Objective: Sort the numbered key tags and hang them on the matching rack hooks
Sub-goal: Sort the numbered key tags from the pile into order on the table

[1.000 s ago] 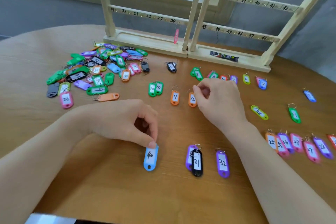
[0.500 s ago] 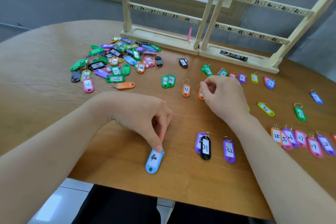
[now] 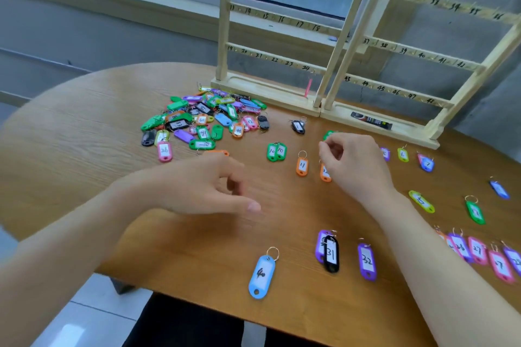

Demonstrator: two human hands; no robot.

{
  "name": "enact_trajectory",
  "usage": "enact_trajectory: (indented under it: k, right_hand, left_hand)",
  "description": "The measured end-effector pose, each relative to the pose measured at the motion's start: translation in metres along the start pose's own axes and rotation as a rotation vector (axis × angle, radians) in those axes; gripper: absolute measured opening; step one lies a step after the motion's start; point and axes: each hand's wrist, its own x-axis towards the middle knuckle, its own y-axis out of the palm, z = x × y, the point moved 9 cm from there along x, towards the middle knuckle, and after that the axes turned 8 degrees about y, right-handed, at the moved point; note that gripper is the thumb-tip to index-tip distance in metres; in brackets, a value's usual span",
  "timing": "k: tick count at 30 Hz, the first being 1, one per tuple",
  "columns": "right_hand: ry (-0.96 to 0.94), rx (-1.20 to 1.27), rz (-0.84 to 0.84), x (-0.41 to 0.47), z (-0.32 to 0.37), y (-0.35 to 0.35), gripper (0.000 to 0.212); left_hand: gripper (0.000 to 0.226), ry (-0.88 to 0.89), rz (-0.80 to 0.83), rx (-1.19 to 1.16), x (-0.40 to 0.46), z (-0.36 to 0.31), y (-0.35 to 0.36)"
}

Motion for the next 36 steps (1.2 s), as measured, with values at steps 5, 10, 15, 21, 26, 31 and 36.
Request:
enact_trajectory:
  k: [5,10,15,21,26,31,36]
  right_hand:
    - [-0.137,0.064,0.208,0.009,0.060,0.024,0.017]
    - [-0.351,0.039,0.419,0.009,0.122,0.066,0.022]
    - [-0.483,-0.044,0.488,0.003,0.161,0.094,0.034]
    - [-0.579,-0.276,0.512,0.005,0.167,0.115,0.034]
    - [-0.655,-0.401,0.469,0.006,0.171,0.122,0.027]
    - [-0.603,-0.465,0.500,0.014,0.170,0.116,0.024]
    - [-0.200,-0.004,0.688,0.023,0.142,0.103,0.025]
  left_hand:
    - [0.018,0.038,-0.549,0.105,-0.008,0.078,-0.082]
    - [0.024,-0.029,-0.739,0.352,0.000,0.118,-0.104]
    - [0.040,-0.079,-0.765,0.543,-0.007,0.119,-0.092]
    - [0.032,-0.079,-0.779,0.461,-0.009,0.125,-0.094]
    - [0.027,-0.049,-0.779,0.432,-0.009,0.126,-0.093]
    - [0.022,-0.059,-0.733,0.455,-0.009,0.124,-0.091]
    - [0.020,-0.088,-0.705,0.448,-0.008,0.122,-0.091]
